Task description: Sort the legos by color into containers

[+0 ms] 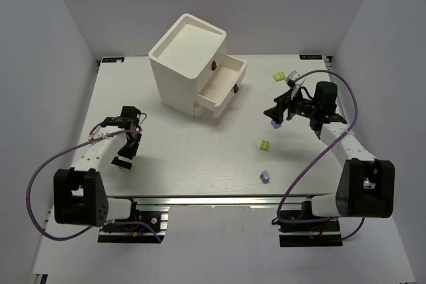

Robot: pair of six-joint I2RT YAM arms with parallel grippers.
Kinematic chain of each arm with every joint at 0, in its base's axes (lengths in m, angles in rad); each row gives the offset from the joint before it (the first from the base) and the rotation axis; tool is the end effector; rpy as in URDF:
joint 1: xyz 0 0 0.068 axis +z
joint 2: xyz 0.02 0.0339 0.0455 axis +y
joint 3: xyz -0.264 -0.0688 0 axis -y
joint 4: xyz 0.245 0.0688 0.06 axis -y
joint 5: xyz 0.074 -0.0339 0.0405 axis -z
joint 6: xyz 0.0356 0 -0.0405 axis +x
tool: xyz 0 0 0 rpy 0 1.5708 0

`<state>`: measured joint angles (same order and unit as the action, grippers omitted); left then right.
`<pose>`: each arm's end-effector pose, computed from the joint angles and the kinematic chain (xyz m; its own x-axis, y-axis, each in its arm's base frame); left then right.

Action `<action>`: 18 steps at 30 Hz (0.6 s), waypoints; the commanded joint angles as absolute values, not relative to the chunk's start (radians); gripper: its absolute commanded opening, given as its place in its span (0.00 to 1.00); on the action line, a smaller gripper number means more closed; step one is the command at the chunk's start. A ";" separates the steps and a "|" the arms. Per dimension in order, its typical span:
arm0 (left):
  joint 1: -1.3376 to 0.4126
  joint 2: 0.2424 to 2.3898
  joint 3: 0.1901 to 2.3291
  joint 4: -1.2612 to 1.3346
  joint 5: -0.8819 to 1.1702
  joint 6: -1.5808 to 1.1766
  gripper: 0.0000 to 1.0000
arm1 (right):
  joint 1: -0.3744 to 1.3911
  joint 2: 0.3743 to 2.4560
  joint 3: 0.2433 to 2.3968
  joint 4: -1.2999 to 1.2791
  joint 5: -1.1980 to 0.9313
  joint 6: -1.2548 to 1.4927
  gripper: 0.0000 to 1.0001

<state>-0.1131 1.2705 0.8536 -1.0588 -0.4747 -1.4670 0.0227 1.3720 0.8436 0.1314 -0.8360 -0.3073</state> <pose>0.2008 -0.0064 0.2162 -0.1594 -0.8722 -0.4624 -0.9779 0.2038 -0.0473 0.2993 0.0332 0.2628 -0.1569 -0.2064 -0.9658 -0.7835 0.6214 -0.0055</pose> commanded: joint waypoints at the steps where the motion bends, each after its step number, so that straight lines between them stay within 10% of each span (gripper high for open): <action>1: -0.054 1.330 0.853 -0.976 -0.453 -1.388 0.93 | 0.012 1.322 0.827 0.126 -0.873 -0.321 0.78; 10: 0.061 1.399 0.773 -0.901 -0.400 -1.324 0.83 | -0.055 1.285 0.824 0.094 -0.867 -0.327 0.77; 18: 0.095 1.445 0.785 -0.833 -0.331 -1.264 0.33 | -0.072 1.255 0.825 0.046 -0.858 -0.336 0.76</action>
<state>0.0872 1.4494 0.7746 -0.8803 -0.3725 -1.2980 -0.0635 1.2911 0.8211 0.0597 -0.8482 -0.3222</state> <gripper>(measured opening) 0.376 0.761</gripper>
